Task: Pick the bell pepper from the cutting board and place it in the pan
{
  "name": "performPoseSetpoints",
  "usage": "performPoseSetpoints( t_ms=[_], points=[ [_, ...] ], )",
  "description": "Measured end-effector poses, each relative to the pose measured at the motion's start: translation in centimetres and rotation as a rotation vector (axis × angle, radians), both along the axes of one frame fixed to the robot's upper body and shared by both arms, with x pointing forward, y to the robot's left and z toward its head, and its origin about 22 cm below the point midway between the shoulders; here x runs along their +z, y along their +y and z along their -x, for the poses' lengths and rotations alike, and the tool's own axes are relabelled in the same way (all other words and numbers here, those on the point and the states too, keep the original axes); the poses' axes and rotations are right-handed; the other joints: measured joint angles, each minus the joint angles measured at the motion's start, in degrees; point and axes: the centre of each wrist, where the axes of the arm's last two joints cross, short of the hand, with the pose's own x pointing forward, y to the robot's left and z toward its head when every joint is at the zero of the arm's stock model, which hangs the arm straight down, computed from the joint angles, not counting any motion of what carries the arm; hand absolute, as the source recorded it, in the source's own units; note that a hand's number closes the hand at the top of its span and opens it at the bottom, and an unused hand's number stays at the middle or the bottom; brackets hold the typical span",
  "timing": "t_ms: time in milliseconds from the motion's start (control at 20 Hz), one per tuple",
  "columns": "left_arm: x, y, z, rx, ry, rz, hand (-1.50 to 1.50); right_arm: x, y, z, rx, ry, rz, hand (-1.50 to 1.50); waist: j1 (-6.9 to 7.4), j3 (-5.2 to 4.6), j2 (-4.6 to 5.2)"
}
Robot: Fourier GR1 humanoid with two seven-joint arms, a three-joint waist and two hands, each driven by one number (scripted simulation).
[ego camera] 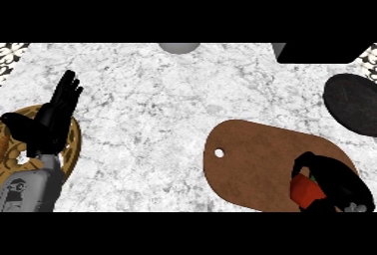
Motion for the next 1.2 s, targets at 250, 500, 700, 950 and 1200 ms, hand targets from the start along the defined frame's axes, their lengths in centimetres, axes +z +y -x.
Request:
performPoseSetpoints(
  t_ms=[250, 500, 700, 950, 1200],
  points=[
    [-0.4, -0.7, -0.3, -0.008, 0.0, 0.0, 0.0, 0.5, 2.7, -1.8, -0.071, -0.087, -0.007, 1.5, 0.55, 0.27, 0.32],
    [-0.2, -1.5, -0.8, -0.046, -0.006, -0.003, 0.0, 1.9, 8.6, -7.1, -0.255, -0.217, 0.011, 1.5, 2.75, 0.37, 0.91],
    [-0.2, -1.9, -0.9, -0.047, -0.008, 0.002, 0.0, 4.2, 11.3, -10.0, -0.327, -0.432, 0.085, 1.5, 2.84, 0.4, 0.86],
    [0.0, -1.3, -0.7, -0.035, 0.0, 0.001, 0.0, 7.4, 13.0, -12.6, -0.406, -0.649, 0.088, 1.5, 2.07, 0.43, 0.61],
    [-0.4, -0.8, -0.4, -0.018, 0.004, 0.006, 0.0, 9.5, 11.8, -14.3, -0.494, -0.786, 0.081, 1.5, 1.08, 0.44, 0.47]
  ],
)
